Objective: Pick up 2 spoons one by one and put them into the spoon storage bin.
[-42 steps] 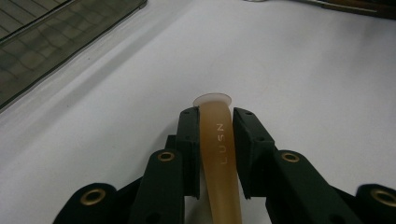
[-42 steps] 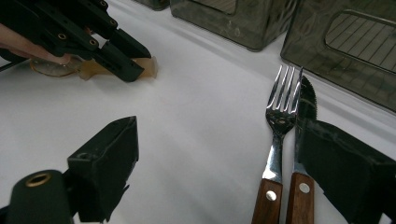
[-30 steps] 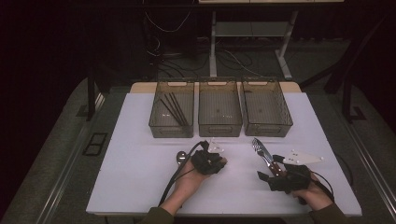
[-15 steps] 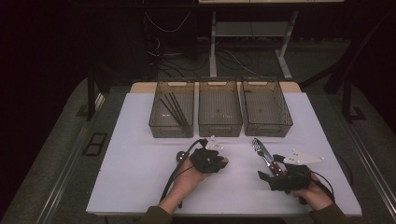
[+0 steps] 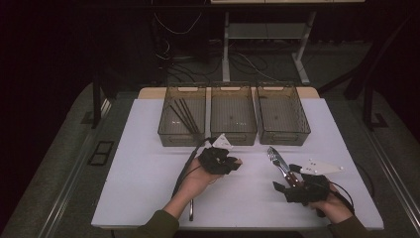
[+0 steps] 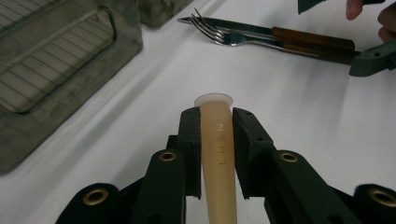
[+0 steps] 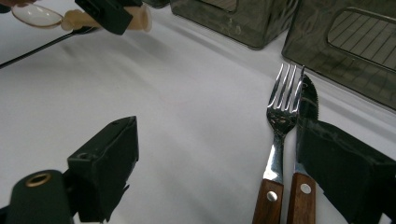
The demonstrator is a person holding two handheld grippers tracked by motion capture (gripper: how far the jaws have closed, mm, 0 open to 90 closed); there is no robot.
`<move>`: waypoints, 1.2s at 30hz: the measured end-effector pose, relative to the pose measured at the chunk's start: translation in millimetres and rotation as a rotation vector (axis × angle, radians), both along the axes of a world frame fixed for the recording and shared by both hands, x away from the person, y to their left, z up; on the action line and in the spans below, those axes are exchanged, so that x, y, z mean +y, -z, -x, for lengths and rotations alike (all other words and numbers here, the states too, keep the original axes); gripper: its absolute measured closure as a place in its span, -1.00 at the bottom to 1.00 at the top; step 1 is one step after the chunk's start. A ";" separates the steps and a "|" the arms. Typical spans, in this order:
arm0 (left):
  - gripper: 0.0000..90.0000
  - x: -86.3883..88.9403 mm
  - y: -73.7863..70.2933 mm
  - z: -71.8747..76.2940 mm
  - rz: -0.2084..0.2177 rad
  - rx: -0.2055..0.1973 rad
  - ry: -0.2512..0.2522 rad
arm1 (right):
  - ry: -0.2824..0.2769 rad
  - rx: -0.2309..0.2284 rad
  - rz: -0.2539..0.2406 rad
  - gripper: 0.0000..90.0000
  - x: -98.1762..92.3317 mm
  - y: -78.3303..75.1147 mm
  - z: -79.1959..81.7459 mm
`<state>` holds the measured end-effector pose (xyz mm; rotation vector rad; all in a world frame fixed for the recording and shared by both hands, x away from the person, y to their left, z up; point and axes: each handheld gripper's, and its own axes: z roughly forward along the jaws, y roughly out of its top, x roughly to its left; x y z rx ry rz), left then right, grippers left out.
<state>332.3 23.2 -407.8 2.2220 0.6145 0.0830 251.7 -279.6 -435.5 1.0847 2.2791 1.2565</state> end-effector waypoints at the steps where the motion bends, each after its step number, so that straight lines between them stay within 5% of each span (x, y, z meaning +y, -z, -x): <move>1: 0.63 1.1 -1.1 -2.3 0.002 0.005 0.001 | 0.001 0.002 -0.001 -0.72 -0.1 0.1 -0.1; 16: 0.62 7.5 -24.6 -34.3 0.032 0.022 -0.011 | 0.003 -0.007 -0.006 -0.72 -0.4 -0.8 1.1; 36: 0.62 -16.3 -64.0 -80.6 0.021 -0.016 -0.071 | 0.027 -0.009 -0.019 -0.72 -3.9 -2.7 1.1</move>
